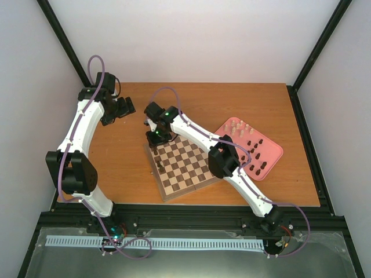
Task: Set up the chess pieces on the board
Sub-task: Place the chess piece on the chessboard.
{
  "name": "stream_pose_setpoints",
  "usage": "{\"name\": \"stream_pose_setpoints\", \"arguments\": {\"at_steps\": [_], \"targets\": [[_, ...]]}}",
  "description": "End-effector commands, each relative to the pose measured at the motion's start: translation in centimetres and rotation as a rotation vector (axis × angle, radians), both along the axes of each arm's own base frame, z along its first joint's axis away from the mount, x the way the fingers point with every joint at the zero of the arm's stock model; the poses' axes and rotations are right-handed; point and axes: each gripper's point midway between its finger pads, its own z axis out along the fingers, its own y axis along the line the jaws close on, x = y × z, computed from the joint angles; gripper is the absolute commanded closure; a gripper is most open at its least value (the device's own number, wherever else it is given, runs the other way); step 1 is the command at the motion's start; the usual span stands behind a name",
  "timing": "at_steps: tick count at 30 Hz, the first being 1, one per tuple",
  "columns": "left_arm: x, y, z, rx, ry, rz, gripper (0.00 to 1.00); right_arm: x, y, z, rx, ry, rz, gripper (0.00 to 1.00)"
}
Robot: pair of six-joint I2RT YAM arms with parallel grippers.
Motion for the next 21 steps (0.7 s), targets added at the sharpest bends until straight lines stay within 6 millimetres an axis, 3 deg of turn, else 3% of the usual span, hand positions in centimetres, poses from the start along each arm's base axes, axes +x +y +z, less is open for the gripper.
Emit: {"name": "stream_pose_setpoints", "arguments": {"at_steps": [1, 21], "targets": [[0.17, -0.09, 1.58, 0.0, -0.043, -0.001, 0.0, -0.46, 1.52, 1.67, 0.066, -0.013, 0.033, 0.73], [0.14, -0.15, 1.48, -0.002, -0.042, -0.003, 0.0, 0.17, 1.3, 2.44, 0.059, -0.052, 0.014, 0.73]]}}
